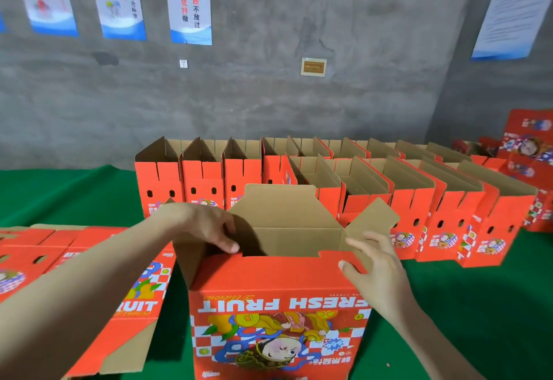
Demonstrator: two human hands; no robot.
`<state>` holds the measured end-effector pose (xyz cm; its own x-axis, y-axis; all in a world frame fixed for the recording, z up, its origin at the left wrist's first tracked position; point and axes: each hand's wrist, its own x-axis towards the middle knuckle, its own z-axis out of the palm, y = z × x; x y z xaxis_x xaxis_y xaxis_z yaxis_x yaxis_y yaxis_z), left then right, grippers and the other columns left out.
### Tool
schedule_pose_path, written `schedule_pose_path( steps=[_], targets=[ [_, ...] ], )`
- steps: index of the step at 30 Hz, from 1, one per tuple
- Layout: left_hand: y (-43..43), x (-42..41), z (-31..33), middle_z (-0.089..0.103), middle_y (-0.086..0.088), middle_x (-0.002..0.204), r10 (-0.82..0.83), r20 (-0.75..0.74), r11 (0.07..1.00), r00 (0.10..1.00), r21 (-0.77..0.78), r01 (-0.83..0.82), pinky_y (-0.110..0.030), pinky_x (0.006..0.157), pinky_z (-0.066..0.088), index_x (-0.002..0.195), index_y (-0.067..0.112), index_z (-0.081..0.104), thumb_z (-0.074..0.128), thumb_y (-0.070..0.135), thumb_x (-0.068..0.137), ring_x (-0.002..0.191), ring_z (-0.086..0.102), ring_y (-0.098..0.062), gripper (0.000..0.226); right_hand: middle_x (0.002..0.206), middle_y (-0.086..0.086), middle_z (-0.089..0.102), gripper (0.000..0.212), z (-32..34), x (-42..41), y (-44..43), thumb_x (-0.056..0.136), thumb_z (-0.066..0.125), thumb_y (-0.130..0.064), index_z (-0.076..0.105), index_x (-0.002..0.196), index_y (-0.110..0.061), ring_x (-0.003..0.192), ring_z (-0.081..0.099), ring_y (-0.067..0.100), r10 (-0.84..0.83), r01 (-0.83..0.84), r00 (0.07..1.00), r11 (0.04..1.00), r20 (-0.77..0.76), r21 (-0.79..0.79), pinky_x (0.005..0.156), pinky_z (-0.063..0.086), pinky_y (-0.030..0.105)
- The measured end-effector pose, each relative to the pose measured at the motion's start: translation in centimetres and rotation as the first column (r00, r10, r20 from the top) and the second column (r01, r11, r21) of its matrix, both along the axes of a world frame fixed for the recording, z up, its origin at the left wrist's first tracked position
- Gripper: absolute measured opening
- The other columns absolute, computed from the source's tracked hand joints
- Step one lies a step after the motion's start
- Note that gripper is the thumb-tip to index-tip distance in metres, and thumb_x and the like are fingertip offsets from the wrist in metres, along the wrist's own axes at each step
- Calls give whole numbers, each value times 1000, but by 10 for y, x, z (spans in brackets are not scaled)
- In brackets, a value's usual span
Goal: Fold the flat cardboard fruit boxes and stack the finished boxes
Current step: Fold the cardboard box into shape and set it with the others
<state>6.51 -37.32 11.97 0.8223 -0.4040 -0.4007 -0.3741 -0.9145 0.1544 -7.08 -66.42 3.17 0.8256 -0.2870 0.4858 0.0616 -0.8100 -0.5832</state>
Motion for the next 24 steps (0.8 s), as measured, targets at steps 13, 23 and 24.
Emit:
schedule_pose_path(
  steps=[13,23,24],
  targets=[
    [17,-76,-51,35,-17,144,379,876,871,297,-446,204,-60,109,9,140,13,40,89,16,52,137,28,-35,101,150,1,33,37,-9,1,-1,82,71,-6,65,118,-12,139,17,4,97,-95,989,995,109,-22,107,16,21],
    [4,-85,-73,33,-12,142,530,407,564,744,-824,49,-23,108,22,151,11,18,78,-3,68,134,30,-26,104,158,-18,3,92,15,6,-2,76,71,4,28,143,-42,137,25,-6,434,-383,894,870,114,-310,94,42,26],
    [2,-86,-73,31,-12,142,516,417,583,748,-811,50,-25,108,22,151,13,17,78,-2,68,134,28,-26,104,158,-19,-1,100,18,8,-3,75,74,0,20,144,-48,132,29,-6,439,-387,894,858,89,-336,89,44,24]
  ],
)
